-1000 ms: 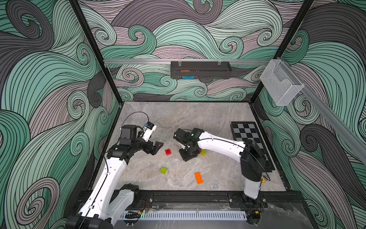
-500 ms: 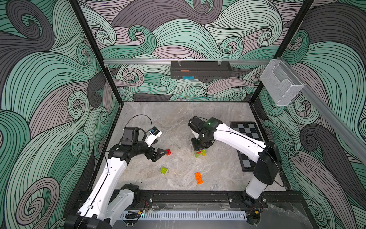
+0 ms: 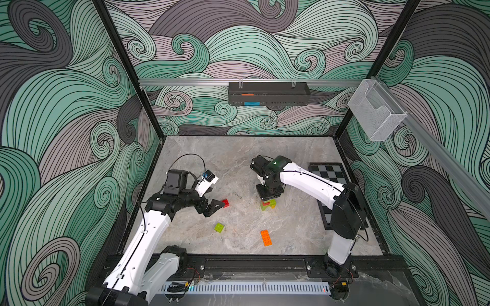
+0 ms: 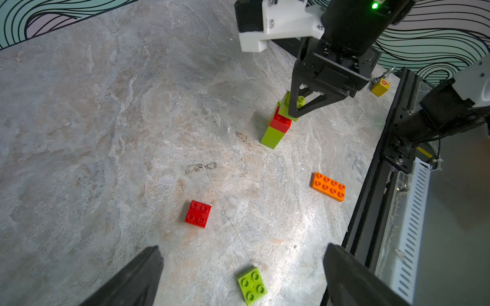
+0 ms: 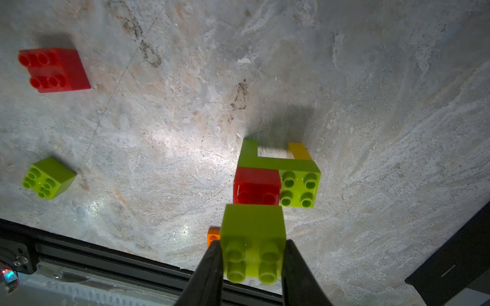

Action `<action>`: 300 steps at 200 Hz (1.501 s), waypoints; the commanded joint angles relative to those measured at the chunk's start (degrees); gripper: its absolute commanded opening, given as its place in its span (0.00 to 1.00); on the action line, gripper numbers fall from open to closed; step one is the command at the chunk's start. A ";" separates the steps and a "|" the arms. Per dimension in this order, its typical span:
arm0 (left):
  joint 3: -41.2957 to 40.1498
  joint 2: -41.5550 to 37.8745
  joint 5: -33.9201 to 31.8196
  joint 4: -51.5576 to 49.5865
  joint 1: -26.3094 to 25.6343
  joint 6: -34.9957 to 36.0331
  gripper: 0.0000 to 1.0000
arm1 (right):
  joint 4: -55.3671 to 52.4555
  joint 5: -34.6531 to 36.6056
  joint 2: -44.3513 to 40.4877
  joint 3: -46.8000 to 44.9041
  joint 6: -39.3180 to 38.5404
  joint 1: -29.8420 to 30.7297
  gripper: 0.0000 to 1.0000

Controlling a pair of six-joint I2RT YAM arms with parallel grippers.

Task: Assemble a giraffe with lego
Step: Assemble the lego brick with the lego brick.

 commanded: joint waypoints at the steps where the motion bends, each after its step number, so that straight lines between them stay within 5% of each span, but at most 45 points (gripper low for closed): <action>1: 0.13 0.01 -0.37 0.09 -0.23 0.61 0.99 | -0.94 0.66 0.95 1.81 -2.30 -0.82 0.25; 300: -0.67 -0.44 -0.15 0.52 -0.23 0.52 0.99 | 0.14 -1.31 7.68 -1.18 -5.12 -1.52 0.23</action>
